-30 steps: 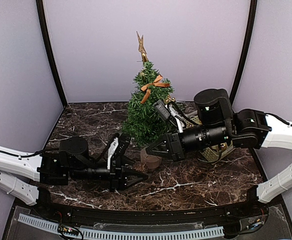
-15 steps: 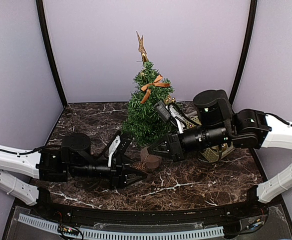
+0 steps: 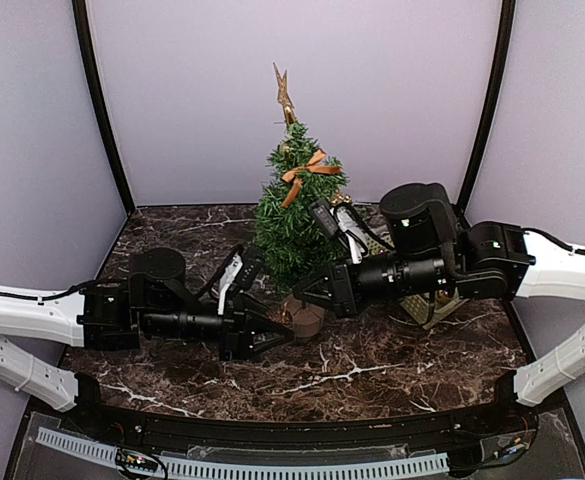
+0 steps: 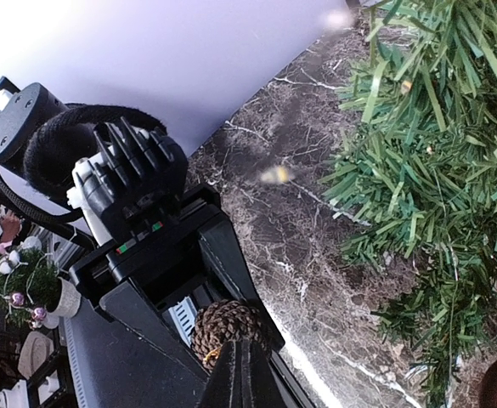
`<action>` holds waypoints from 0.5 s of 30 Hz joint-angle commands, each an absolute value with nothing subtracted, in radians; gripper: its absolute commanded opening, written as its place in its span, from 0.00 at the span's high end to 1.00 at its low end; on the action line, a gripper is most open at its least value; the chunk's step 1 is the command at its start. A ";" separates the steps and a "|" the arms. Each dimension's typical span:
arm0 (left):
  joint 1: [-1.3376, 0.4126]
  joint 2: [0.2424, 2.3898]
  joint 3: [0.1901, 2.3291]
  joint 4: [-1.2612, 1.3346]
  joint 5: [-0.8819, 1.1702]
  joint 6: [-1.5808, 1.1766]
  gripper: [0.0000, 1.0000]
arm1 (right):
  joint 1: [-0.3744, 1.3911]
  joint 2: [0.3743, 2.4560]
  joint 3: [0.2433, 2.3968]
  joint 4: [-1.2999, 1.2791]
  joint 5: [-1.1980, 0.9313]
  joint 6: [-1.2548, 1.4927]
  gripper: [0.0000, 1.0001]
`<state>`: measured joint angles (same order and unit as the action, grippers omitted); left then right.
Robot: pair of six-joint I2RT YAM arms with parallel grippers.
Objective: Decorate the small christmas tree
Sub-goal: Hang the ornament pinecone on the branch.
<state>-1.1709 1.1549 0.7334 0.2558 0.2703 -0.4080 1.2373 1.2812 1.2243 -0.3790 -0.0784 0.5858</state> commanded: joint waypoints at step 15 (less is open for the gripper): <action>-1.069 1.171 0.829 0.129 0.367 -0.413 0.60 | 1.246 1.329 1.230 -0.218 0.139 0.596 1.00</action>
<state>-1.0882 1.1683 0.7822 0.1684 0.3374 -0.4118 1.2373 1.3228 1.2213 -0.2951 0.0719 0.6025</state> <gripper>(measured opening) 0.398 0.004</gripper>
